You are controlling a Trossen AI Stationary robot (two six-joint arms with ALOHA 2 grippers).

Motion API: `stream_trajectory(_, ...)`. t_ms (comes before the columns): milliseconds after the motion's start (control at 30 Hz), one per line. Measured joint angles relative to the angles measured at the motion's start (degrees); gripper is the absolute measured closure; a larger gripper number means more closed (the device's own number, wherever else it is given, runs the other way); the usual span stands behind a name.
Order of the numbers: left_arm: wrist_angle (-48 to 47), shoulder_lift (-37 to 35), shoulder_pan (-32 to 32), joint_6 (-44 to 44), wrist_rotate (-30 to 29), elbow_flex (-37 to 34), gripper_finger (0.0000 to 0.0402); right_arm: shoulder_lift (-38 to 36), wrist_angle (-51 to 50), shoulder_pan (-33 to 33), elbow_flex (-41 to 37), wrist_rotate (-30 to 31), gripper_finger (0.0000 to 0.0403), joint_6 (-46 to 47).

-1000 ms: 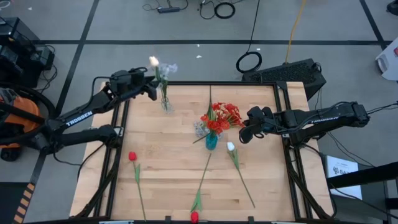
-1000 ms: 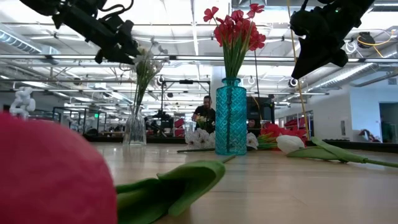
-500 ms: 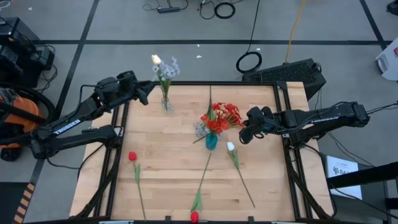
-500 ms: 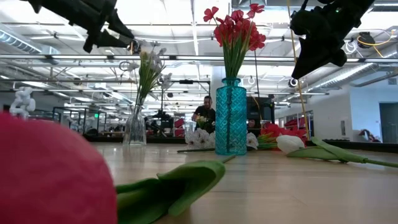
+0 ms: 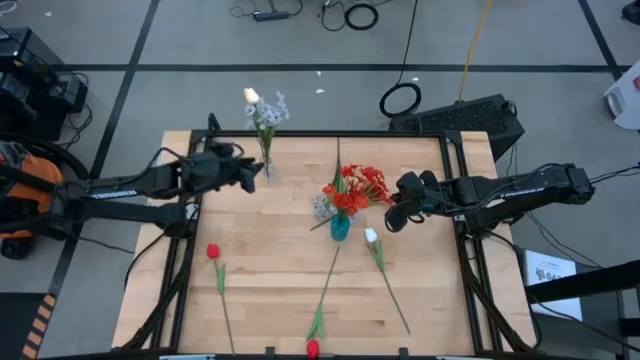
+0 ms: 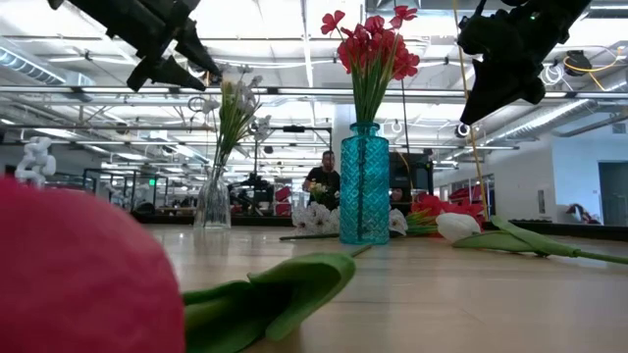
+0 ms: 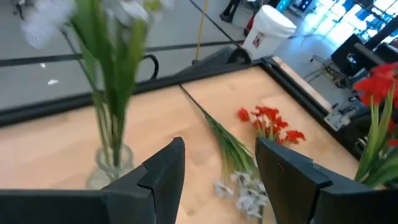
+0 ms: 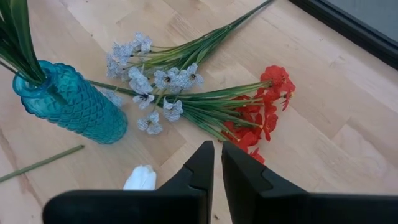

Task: Sort flowers into vase by color
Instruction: Put the right red tulip into the blue vase

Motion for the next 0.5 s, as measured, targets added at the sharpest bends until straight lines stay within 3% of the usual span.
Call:
stream_trajectory(267, -2.2, 8.7, -10.6, -7.2, -6.4, 3.2, 0.0201, 0.0, -0.3, 0.0, 0.0, -0.2, 0.0378, -0.6)
stream_trajectory(500, -4.4, 16.6, -15.1, -10.9, -7.3, 9.3, 0.0201, 0.0, -0.7, 0.0, 0.0, -0.2, 0.0378, -1.7)
